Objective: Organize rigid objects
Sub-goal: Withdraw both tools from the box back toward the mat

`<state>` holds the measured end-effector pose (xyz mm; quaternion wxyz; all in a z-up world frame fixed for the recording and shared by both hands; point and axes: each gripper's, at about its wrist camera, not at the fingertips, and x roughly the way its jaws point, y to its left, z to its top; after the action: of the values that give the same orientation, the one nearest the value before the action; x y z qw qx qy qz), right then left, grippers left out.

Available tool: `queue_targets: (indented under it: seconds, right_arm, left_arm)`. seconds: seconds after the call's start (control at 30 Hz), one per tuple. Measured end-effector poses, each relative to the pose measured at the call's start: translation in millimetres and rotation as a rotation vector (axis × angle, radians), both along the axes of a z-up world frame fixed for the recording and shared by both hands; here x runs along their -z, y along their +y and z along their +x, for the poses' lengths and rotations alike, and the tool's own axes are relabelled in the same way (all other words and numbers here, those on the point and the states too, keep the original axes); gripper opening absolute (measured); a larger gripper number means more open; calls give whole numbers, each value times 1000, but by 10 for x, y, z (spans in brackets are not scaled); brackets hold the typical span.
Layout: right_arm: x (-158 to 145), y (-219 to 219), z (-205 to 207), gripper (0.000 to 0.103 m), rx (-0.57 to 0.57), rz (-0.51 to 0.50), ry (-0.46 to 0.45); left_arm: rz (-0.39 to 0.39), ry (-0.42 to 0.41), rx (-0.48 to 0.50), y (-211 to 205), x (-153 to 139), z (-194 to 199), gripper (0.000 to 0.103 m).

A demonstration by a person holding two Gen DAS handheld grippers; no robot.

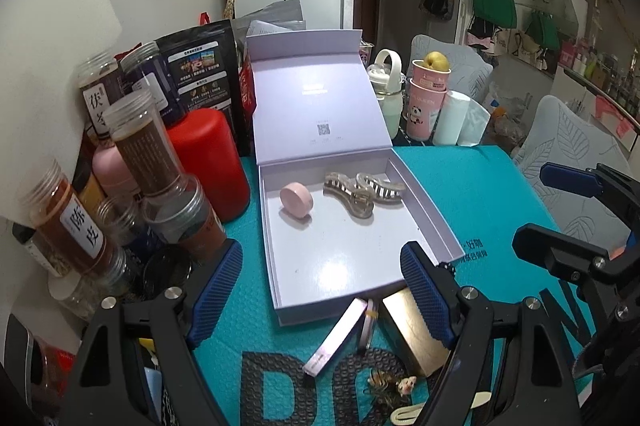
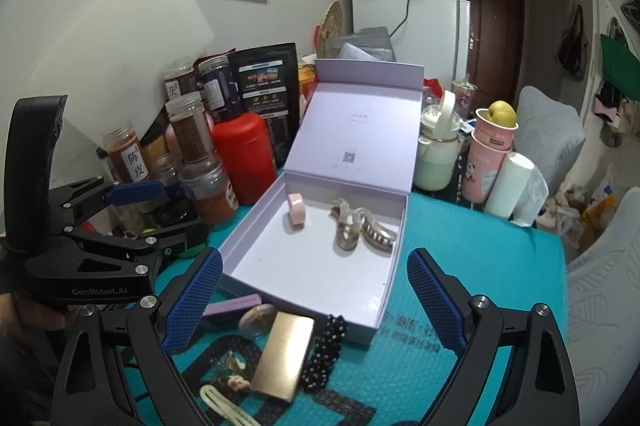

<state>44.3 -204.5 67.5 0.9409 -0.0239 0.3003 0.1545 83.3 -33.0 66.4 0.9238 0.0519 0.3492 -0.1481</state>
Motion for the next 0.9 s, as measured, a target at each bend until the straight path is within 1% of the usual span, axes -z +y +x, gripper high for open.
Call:
queue_targets:
  seconds: [0.33, 0.5, 0.7, 0.9]
  right_arm:
    - [240, 23, -189, 95, 14, 40, 53]
    - [355, 45, -311, 95, 13, 39, 70]
    - [505, 48, -461, 95, 10, 45, 91]
    - [649, 24, -578, 95, 2, 47, 118]
  left_arm:
    - [20, 27, 9, 45, 189, -255, 81]
    - [25, 46, 33, 32, 285, -401, 81]
    - [12, 89, 67, -7, 430, -558, 81]
    - [7, 119, 69, -27, 568, -666, 81]
